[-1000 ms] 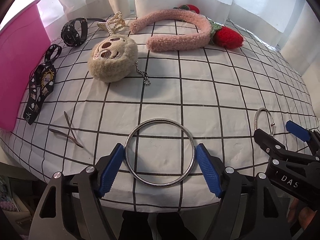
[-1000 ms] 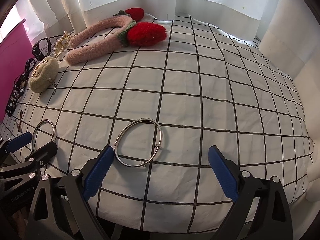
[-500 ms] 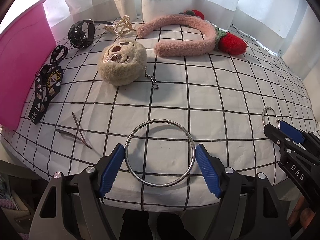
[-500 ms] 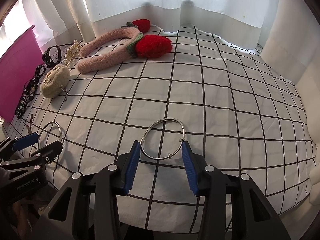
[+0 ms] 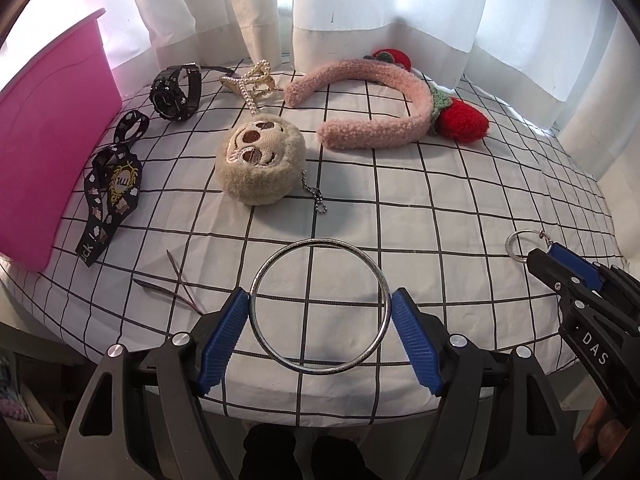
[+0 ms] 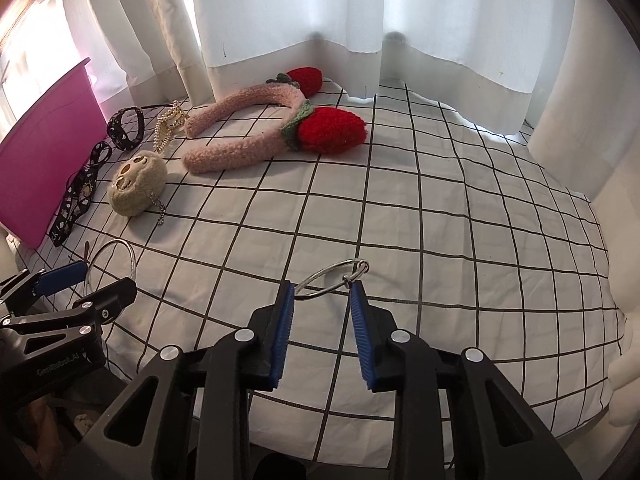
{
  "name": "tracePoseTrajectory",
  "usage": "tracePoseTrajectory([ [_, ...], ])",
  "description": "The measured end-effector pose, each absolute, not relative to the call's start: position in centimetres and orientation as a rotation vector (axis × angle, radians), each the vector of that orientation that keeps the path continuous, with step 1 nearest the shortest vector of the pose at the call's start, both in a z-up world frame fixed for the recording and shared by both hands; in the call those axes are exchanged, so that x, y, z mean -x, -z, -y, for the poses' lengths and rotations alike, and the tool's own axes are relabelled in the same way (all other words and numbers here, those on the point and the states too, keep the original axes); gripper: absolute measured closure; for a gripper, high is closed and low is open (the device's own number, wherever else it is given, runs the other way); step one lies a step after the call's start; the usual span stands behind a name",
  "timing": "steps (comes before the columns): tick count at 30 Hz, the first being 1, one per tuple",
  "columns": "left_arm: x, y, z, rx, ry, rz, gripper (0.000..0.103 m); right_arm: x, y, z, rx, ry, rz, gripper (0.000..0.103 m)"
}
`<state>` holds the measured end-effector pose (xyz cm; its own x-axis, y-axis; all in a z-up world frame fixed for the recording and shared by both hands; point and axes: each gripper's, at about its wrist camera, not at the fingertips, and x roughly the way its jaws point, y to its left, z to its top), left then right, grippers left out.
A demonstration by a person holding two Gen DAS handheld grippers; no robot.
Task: Organize jewelry
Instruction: 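Close the right gripper on the large silver bangle and lift it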
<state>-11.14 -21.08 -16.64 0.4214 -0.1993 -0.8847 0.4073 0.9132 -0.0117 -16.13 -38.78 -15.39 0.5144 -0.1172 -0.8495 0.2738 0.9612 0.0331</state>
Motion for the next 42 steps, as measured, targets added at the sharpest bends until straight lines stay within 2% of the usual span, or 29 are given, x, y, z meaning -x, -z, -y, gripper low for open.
tracePoseTrajectory([
  [2, 11.0, 16.6, 21.0, -0.214, 0.382, -1.070, 0.032, 15.9, 15.6, 38.8, -0.171, 0.237, -1.014, 0.086],
  [10, 10.7, 17.4, 20.8, -0.207, 0.380, -1.090, 0.032, 16.0, 17.3, 39.9, -0.247, 0.241, -1.049, 0.085],
  [13, 10.7, 17.7, 20.8, -0.208, 0.381, -1.099, 0.032, 16.1, 17.8, 40.4, -0.256, 0.264, -1.071, 0.052],
  [18, 10.4, 17.9, 20.8, -0.204, 0.380, -1.105, 0.032, 15.9, 17.2, 40.1, -0.221, 0.278, -1.047, 0.041],
  [31, 10.0, 18.1, 20.5, -0.197, 0.372, -1.114, 0.032, 13.4, 18.6, 39.5, -0.166, 0.315, -1.087, 0.041],
  [32, 9.9, 18.1, 20.5, -0.195, 0.371, -1.114, 0.032, 13.4, 18.6, 39.4, -0.168, 0.314, -1.084, 0.042],
  [34, 9.9, 18.0, 20.4, -0.194, 0.369, -1.112, 0.032, 13.6, 18.4, 39.3, -0.160, 0.306, -1.074, 0.059],
  [42, 9.9, 17.5, 20.4, -0.183, 0.371, -1.104, 0.032, 14.1, 17.9, 39.6, -0.178, 0.295, -1.061, 0.061],
])
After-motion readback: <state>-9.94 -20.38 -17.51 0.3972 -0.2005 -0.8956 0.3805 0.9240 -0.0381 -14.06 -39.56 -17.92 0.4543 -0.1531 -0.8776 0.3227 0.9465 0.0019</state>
